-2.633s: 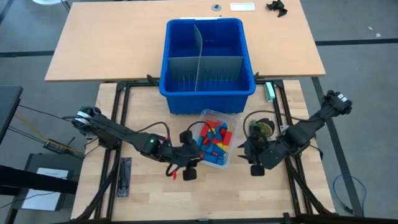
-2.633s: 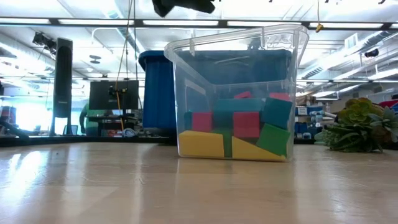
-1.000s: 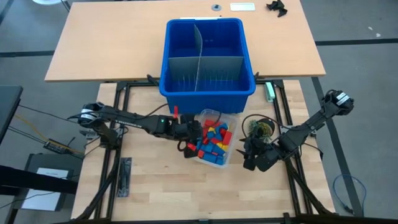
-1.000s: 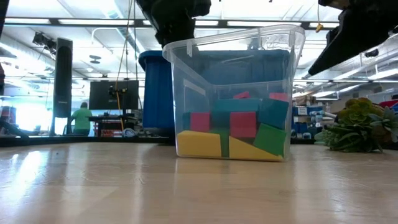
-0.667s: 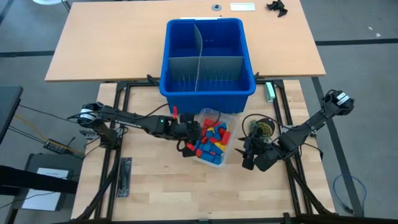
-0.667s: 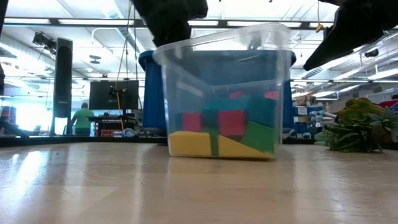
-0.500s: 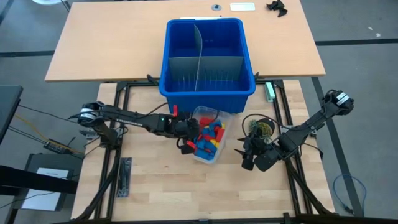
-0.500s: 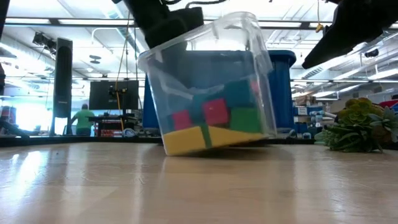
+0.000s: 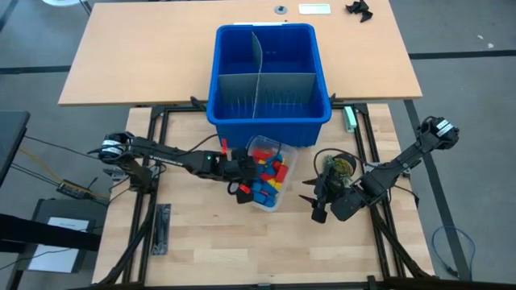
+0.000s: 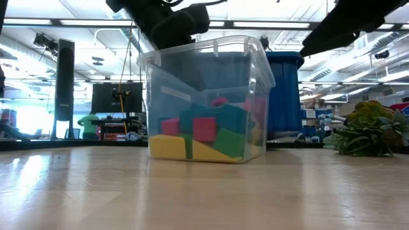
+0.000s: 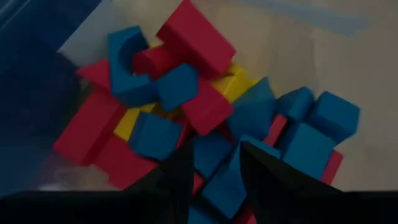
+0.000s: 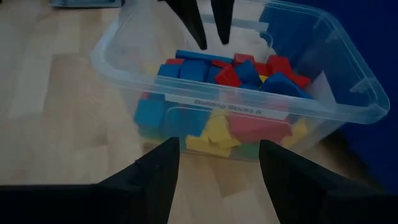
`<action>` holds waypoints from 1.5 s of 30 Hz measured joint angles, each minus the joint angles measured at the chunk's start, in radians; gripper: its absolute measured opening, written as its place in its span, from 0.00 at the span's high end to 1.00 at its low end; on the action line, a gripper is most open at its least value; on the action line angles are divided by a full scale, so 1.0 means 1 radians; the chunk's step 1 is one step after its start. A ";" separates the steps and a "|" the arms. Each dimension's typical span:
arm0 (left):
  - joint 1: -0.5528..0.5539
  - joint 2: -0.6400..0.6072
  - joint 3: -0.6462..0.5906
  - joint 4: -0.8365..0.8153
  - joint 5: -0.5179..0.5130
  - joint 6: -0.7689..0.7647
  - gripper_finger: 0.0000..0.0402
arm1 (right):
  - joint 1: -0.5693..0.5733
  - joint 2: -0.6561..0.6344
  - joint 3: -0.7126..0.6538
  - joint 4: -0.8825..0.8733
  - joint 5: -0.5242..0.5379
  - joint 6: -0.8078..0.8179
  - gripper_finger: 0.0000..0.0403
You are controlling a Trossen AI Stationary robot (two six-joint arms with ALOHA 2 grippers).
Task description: Sort Items/Unsort Items
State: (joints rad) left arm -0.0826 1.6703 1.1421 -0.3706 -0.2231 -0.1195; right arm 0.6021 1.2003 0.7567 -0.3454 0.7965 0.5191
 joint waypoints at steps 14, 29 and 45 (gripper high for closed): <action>-0.026 0.005 0.294 -0.221 -0.047 0.059 0.66 | -0.031 0.000 0.000 -0.009 -0.032 -0.007 0.46; -0.012 0.007 0.205 -0.431 -0.219 -0.025 0.66 | -0.038 0.028 -0.106 0.118 -0.068 0.078 0.46; -0.045 0.008 0.329 -0.420 -0.231 -0.077 0.66 | -0.054 0.030 -0.149 0.264 -0.067 0.010 0.46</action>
State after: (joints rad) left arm -0.1275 1.6787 1.4711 -0.7906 -0.4545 -0.1963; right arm 0.5481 1.2307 0.6075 -0.0809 0.7294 0.5294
